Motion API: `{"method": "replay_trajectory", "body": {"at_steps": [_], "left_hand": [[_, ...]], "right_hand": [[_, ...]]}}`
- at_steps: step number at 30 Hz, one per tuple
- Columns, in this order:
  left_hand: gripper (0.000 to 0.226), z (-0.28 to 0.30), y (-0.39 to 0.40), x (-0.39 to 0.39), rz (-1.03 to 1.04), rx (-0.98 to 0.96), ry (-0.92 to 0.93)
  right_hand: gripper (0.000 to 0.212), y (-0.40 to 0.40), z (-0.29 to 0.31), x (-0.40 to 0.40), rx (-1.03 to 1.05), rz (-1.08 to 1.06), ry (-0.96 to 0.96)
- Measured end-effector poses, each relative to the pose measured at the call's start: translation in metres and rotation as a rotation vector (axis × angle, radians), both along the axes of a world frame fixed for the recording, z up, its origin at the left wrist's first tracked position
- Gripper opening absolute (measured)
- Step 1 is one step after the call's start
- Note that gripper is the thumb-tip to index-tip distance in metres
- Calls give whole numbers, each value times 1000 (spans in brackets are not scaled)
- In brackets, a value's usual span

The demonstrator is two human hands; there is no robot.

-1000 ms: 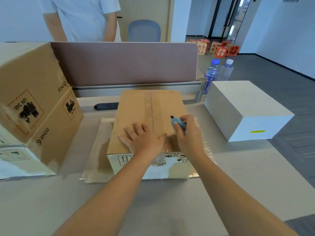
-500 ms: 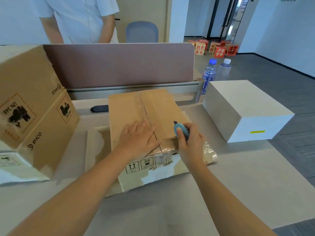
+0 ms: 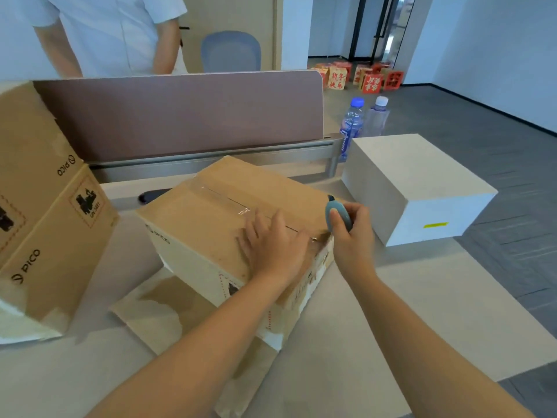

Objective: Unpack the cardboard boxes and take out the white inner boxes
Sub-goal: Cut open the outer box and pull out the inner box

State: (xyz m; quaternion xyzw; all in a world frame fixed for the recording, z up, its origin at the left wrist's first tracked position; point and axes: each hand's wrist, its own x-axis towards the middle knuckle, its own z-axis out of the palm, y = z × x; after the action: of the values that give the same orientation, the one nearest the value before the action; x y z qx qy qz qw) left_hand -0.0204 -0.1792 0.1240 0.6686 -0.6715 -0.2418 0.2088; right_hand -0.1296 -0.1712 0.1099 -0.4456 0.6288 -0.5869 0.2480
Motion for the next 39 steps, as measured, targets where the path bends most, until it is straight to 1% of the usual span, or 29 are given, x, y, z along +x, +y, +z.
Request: {"method": "replay_trajectory", "body": {"at_steps": [1,2,3,5,7,9,12,14,16,19,26,34,39], "left_hand": [[58,1,0,1,-54,-23,49],[58,3,-2,4,-128,-51,60],[59,4,-5,9,-221,-82,28],[63,6,-14,18,-431,-123,-120],[66,9,-26,25,-606,-129,-280],[67,10,-37,27,-718,-128,-403],[68,5,-44,27,-818,-107,-510],[66,0,-46,27,-842,-102,-545],[64,-4,-47,28,-844,-126,-550],[63,-7,-49,27,-841,-156,-545],[63,-11,-49,27,-837,-182,-519],[62,-12,-50,26,-842,-195,-520],[62,-12,-50,25,-836,-196,-518]], "right_hand": [[9,4,0,-5,10,-35,-27],[8,7,0,-8,22,-66,-58],[8,10,-1,-11,33,-90,-101],[9,16,-4,-12,67,-113,-213],[7,21,-7,-8,127,-134,-270],[9,24,-11,-2,166,-144,-312],[7,27,-17,10,196,-157,-394],[10,27,-18,16,194,-167,-450],[14,27,-17,19,196,-182,-465],[6,27,-13,20,199,-194,-431],[4,23,-13,19,224,-229,-411],[5,23,-17,16,199,-203,-405],[2,20,-12,10,242,-162,-346]]}}
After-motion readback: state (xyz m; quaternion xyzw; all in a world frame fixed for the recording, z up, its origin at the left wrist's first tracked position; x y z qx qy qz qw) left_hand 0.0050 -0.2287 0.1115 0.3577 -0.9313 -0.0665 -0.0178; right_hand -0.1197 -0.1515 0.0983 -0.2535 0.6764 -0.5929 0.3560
